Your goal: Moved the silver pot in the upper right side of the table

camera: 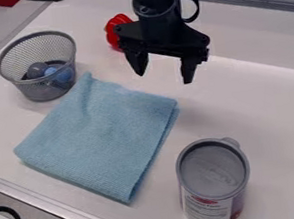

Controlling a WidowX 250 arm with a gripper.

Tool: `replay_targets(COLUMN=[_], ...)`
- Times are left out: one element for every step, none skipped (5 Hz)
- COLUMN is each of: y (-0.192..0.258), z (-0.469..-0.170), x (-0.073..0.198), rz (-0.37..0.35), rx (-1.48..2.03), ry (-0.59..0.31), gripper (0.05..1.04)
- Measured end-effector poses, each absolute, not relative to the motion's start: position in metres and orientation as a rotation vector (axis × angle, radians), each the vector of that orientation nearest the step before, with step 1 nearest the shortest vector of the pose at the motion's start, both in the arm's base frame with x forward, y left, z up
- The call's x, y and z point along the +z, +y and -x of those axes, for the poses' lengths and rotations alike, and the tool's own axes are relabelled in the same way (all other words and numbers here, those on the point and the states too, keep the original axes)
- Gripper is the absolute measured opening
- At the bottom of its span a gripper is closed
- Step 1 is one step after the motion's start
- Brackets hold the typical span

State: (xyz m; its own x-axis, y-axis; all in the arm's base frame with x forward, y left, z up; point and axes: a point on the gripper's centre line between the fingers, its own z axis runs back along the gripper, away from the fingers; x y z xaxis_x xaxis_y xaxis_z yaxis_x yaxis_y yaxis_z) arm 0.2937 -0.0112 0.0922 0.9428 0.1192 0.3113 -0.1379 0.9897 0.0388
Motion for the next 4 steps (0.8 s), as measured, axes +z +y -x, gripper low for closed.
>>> replay_targets(y=[-0.012, 0.008, 0.032, 0.054], z=[-0.290, -0.290, -0.282, -0.286], x=[0.084, 0.084, 0.090, 0.102], rz=[-0.059, -0.048, -0.063, -0.091], rx=[0.134, 0.204, 0.271, 0.370], ry=[-0.284, -0.282, -0.247, -0.264], gripper=[1.000, 1.000, 1.000, 1.000])
